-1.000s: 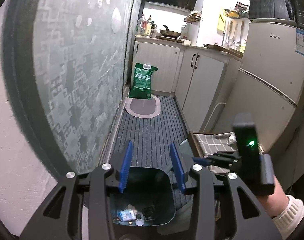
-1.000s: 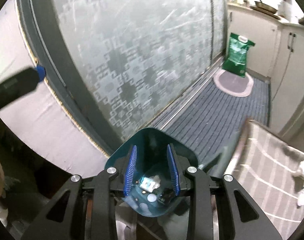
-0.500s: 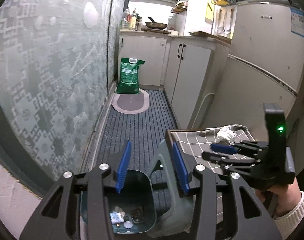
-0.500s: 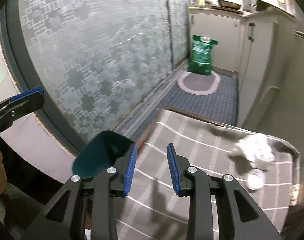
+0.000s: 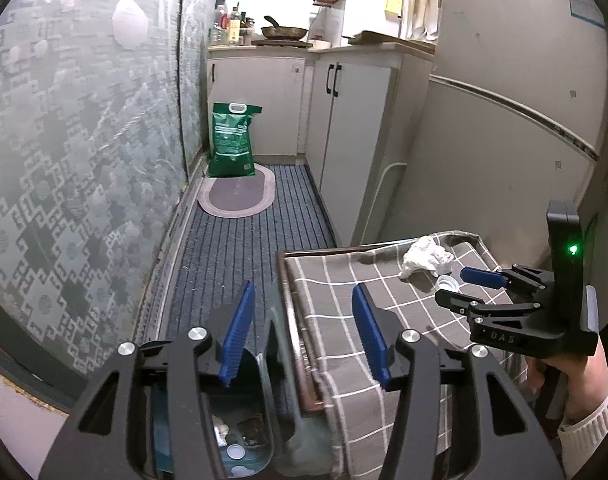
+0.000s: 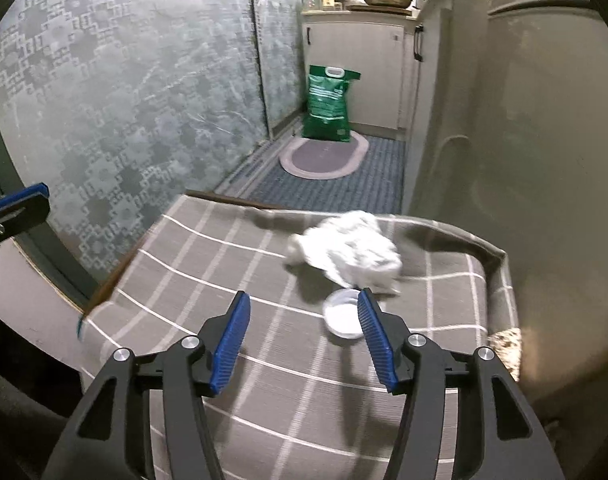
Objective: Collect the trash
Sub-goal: 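Move both grippers back over the table toward the cap and tissue, then grasp the white bottle cap with the right gripper while the left gripper grasps the crumpled tissue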
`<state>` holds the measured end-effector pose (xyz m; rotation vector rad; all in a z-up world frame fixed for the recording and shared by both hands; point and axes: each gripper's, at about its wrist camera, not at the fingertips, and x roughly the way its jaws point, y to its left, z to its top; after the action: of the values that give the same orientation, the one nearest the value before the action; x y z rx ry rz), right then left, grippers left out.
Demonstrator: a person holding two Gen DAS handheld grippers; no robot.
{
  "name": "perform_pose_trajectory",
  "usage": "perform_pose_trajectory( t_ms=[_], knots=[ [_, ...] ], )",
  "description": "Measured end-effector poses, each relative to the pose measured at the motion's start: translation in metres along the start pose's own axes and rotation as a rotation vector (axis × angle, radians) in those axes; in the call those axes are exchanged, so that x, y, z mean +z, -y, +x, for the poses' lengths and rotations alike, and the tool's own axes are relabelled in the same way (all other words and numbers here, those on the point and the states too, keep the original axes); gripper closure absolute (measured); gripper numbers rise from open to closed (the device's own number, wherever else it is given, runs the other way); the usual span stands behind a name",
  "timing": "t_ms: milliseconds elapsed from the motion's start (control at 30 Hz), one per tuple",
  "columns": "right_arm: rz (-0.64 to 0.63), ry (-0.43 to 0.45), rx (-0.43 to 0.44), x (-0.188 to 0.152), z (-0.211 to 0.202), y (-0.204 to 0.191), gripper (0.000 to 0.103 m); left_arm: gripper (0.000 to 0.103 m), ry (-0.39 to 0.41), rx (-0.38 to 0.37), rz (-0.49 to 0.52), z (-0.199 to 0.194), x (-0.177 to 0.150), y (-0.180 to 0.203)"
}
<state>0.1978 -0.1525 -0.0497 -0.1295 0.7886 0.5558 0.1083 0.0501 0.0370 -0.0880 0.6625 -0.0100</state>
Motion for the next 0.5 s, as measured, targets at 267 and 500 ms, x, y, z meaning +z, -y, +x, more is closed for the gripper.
perform_pose_trajectory(
  t_ms=[267, 500],
  knots=[
    [0.021, -0.029, -0.009, -0.004, 0.016, 0.015, 0.05, 0.046, -0.024, -0.04, 0.016, 0.021, 0.001, 0.026],
    [0.014, -0.028, -0.016, -0.002, 0.025, 0.017, 0.065, 0.046, -0.059, -0.061, 0.021, 0.045, 0.001, 0.041]
  ],
)
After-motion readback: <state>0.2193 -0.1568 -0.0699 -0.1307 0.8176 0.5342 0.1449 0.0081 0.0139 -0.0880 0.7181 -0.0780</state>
